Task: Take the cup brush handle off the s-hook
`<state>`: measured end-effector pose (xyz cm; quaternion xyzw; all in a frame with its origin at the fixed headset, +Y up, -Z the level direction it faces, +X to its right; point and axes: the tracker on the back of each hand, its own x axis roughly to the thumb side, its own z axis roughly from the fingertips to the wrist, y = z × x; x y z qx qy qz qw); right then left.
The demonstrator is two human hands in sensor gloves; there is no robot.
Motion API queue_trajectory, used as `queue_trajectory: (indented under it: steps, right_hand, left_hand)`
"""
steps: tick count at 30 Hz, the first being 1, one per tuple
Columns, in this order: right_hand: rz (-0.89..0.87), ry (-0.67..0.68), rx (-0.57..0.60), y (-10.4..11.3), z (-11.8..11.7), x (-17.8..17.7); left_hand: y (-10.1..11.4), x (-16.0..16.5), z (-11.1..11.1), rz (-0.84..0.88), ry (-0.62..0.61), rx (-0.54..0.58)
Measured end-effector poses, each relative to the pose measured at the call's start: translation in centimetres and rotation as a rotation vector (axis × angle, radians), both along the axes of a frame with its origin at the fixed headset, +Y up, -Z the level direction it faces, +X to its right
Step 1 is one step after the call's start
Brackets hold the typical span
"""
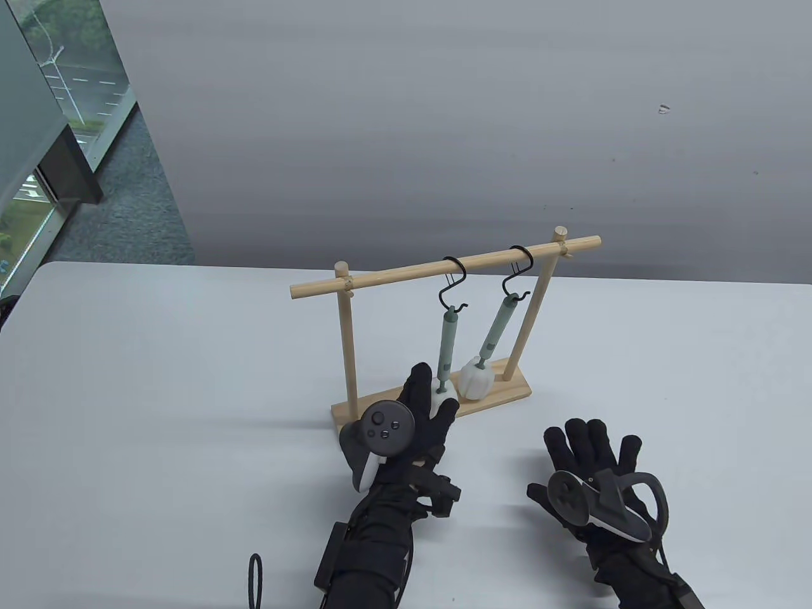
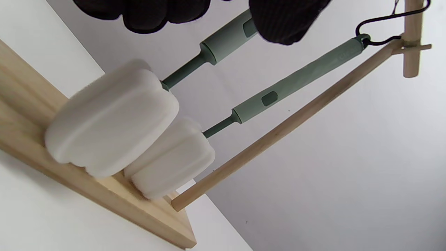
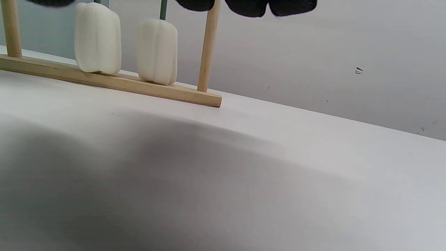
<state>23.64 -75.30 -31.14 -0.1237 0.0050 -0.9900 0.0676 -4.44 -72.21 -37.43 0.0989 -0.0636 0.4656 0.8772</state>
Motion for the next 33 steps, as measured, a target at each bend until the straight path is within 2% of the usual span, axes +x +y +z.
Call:
queue_trajectory:
  steps: [7, 15, 21, 27, 33]
  right_hand:
    - [-0.005, -0.012, -0.007, 0.0, 0.0, 0.3]
    - [0.005, -0.026, -0.025, 0.1, 0.0, 0.3]
    - [0.004, -0.027, -0.028, 0.1, 0.0, 0.3]
    - [0.0, -0.027, -0.035, 0.0, -0.1, 0.2]
    - [-0.007, -0.032, -0.028, 0.1, -0.1, 0.2]
  left_hand:
    - [0.3, 0.2, -2.6, 0.097, -0.005, -0.025]
    - [0.1, 0.2, -4.2, 0.157, -0.015, -0.072]
    - [0.1, 0.2, -4.0, 0.153, -0.012, -0.056]
    - [-0.3, 0.2, -2.8, 0.229, -0.046, -0.043]
    - [-0.3, 0.8, -1.6, 0.312, -0.136, -0.071]
